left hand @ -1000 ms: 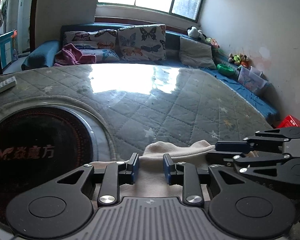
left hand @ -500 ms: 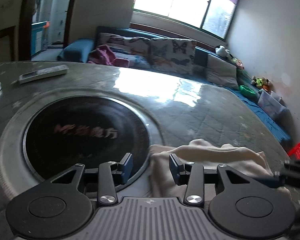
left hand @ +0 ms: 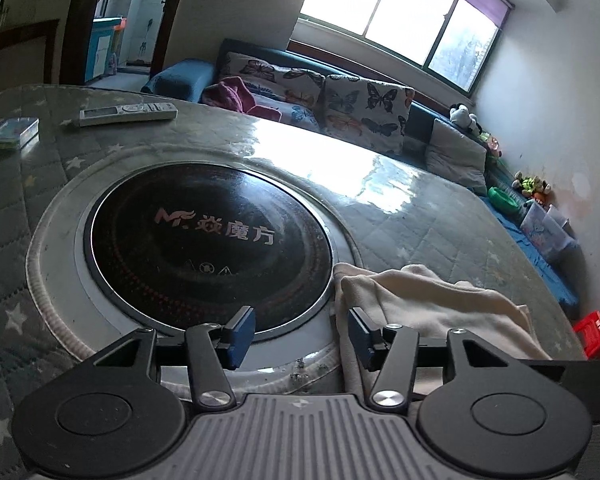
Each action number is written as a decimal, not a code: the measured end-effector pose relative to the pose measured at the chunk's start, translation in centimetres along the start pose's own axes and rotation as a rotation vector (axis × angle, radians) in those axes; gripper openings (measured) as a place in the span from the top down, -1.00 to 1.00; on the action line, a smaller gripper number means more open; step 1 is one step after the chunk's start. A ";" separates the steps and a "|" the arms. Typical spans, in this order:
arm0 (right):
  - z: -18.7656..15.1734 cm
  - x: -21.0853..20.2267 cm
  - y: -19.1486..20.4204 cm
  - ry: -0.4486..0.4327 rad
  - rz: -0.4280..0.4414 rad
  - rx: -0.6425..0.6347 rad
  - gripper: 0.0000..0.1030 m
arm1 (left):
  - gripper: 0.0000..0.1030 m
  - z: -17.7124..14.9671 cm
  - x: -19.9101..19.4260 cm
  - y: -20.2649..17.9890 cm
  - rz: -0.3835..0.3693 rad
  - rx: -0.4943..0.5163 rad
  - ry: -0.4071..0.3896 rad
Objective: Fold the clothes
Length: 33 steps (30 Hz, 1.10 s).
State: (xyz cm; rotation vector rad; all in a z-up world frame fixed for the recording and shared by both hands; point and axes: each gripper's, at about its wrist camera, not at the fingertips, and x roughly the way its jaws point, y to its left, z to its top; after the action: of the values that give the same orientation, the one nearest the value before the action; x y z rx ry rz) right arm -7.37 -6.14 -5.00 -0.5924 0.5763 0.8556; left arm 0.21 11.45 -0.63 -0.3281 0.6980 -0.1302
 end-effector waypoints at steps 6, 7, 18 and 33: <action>-0.1 -0.2 -0.5 -0.021 -0.040 0.030 0.74 | -0.16 -0.1 -0.1 0.0 -0.054 -0.088 0.032; -0.1 -0.5 -1.0 -0.032 -0.033 0.062 0.77 | -0.17 -0.1 0.0 -0.1 -0.064 -0.106 0.041; -0.2 -4.9 -4.9 -0.153 0.014 0.292 0.83 | -0.34 -0.2 2.5 -0.8 -0.168 -0.363 0.162; -3.2 -7.2 -4.7 -0.174 0.042 0.345 0.77 | 0.61 -1.6 4.8 -1.5 -0.171 -0.434 0.230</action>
State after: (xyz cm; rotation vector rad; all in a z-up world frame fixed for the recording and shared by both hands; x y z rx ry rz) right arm -8.08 -14.46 -1.18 -0.1905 0.5628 0.8142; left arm 2.86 8.57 -4.20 -0.7990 0.9260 -0.1811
